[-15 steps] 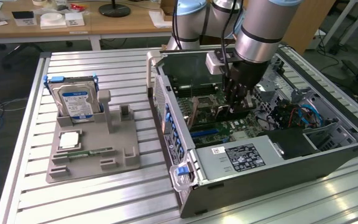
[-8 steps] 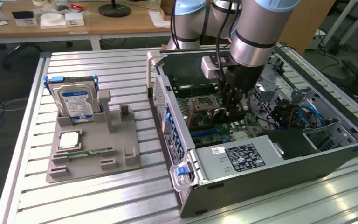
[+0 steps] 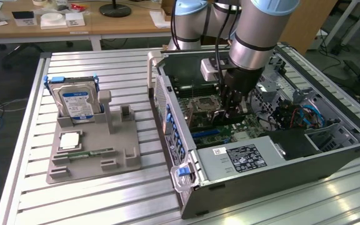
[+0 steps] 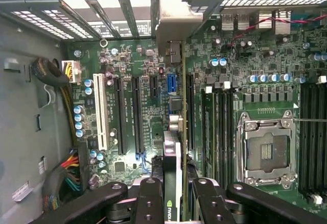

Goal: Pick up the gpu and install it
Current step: 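Insert the gpu into the slot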

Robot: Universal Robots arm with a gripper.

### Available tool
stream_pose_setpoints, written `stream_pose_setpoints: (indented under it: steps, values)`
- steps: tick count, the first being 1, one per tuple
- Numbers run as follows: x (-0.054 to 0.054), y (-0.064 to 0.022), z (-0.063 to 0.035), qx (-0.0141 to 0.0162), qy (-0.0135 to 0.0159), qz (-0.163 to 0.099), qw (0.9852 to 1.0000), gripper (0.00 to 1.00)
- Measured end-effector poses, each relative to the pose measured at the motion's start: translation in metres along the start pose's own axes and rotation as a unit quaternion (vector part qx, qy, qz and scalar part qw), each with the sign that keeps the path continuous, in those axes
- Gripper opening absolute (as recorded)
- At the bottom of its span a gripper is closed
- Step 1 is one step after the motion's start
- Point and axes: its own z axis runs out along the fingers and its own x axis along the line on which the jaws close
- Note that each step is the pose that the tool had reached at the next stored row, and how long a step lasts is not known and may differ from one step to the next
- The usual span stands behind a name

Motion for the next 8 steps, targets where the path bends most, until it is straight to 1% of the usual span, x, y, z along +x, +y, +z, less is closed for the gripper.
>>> stream_pose_setpoints:
  steps: [8]
  values:
    - [0.0026,0.0027,0.0008,0.0001,-0.0002,0.000,1.0000,0.27]
